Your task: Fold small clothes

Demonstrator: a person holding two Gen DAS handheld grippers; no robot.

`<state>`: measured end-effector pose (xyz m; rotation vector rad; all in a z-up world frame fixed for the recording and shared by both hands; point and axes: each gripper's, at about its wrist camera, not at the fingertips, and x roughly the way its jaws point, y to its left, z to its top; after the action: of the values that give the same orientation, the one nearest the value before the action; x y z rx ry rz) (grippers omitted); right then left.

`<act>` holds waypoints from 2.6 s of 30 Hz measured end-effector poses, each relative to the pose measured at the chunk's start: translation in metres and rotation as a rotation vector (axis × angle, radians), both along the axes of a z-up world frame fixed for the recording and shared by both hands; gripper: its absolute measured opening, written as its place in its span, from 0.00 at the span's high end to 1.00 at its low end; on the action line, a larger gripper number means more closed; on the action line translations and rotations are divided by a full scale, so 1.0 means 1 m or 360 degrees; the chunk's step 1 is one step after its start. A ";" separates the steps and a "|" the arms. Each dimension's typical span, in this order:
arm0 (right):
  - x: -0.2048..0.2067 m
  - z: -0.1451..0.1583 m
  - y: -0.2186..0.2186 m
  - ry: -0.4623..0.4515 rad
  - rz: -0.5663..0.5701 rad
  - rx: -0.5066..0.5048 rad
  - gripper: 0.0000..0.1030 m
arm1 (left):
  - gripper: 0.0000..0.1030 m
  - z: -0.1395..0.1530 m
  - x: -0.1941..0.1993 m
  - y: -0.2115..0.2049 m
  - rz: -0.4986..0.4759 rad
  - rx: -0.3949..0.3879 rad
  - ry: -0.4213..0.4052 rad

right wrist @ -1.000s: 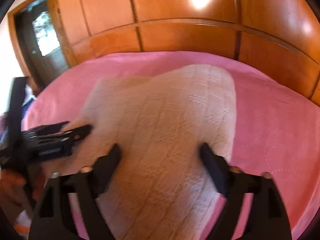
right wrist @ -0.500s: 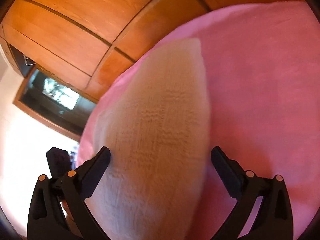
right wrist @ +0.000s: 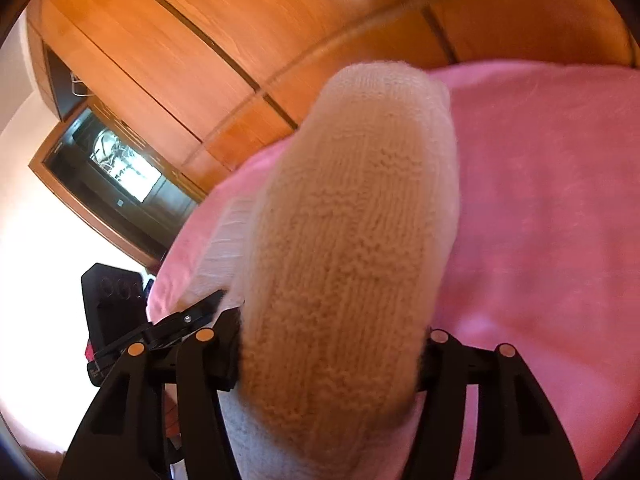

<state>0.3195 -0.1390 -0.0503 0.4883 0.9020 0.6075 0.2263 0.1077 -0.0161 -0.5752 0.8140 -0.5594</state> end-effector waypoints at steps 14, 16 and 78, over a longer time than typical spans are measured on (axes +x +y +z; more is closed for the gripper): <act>-0.087 0.012 -0.223 -0.0021 -0.0727 -0.0176 0.42 | 0.71 0.036 0.017 -0.278 -0.0675 0.0216 -0.0139; -0.096 -0.019 -0.248 0.0129 -0.0857 -0.0264 0.37 | 0.71 0.021 0.015 -0.323 -0.0672 0.0558 -0.0130; -0.219 0.030 -0.122 -0.0158 -0.1471 -0.1080 0.02 | 0.10 0.057 -0.122 -0.251 -0.0005 0.1022 -0.0468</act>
<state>0.1008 -0.2605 -0.0203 0.2055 0.6364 -0.5089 0.1043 -0.1437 0.0411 0.0978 0.6635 -0.3433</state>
